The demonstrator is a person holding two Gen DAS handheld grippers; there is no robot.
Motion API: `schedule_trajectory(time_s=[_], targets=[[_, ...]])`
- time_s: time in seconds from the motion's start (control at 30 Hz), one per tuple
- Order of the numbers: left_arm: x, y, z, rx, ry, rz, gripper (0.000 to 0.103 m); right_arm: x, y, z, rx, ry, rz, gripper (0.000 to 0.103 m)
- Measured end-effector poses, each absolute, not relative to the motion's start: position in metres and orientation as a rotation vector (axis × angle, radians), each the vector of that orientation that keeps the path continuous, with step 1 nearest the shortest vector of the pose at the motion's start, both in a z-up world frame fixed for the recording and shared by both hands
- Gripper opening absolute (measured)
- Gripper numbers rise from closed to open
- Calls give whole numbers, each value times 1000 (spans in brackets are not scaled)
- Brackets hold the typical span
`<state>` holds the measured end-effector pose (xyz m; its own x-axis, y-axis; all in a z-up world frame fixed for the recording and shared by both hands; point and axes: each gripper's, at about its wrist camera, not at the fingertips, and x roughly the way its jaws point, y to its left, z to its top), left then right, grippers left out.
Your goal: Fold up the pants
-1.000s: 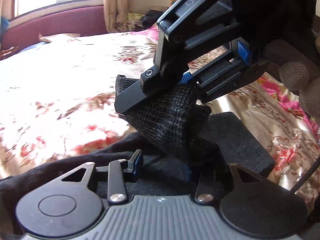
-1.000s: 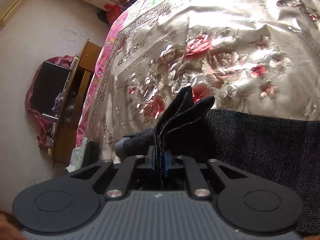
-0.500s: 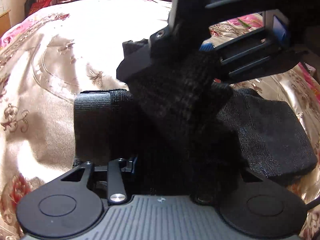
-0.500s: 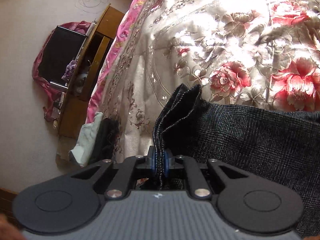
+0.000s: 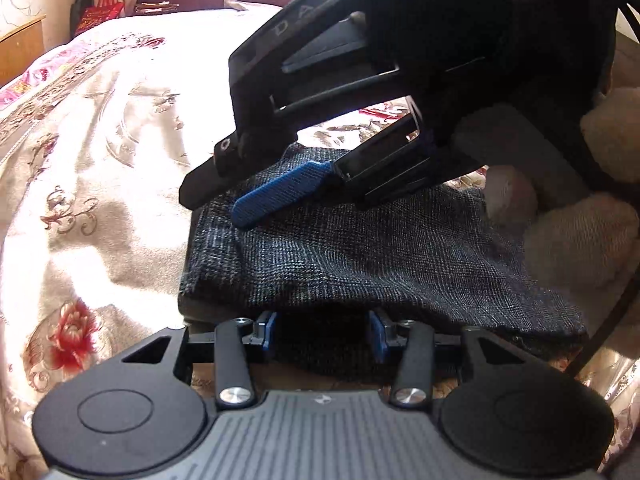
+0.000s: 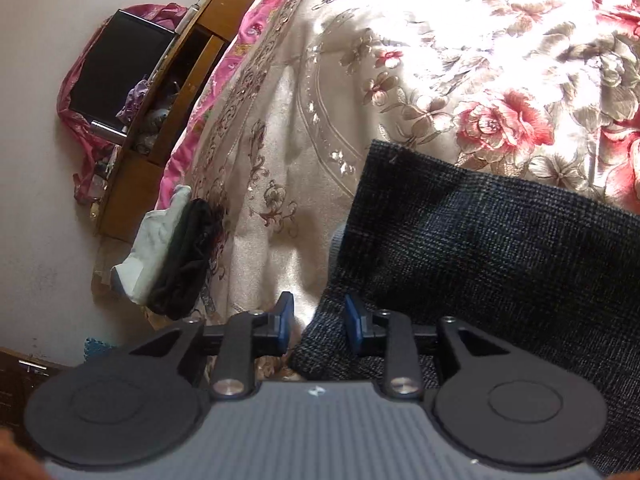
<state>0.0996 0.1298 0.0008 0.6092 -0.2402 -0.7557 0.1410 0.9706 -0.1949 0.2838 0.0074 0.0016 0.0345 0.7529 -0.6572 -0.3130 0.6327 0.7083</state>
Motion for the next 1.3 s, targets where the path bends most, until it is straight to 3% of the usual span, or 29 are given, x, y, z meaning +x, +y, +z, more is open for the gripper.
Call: schedule_trajectory(time_s=[0.23,0.43,0.67,0.93,1.07,1.3], targets=[[93,134,42,-107,783,-156,59,293,-40,35,307,1120,764,31],[140,107,29,-103,695,-214,60,319,-58,0,263,1155,683,29],[163,130,-15,-171,870,-172,60,325,-55,-35,261,1185,709,32],[136,123,21,-97,841,-174,60,314,-52,-13,253,1126,745,33],[153,116,3,-94,922,-151,60,317,-53,-35,303,1160,726,32],[149,100,8,29,920,-157,60,301,-130,-4,375,1111,591,33]])
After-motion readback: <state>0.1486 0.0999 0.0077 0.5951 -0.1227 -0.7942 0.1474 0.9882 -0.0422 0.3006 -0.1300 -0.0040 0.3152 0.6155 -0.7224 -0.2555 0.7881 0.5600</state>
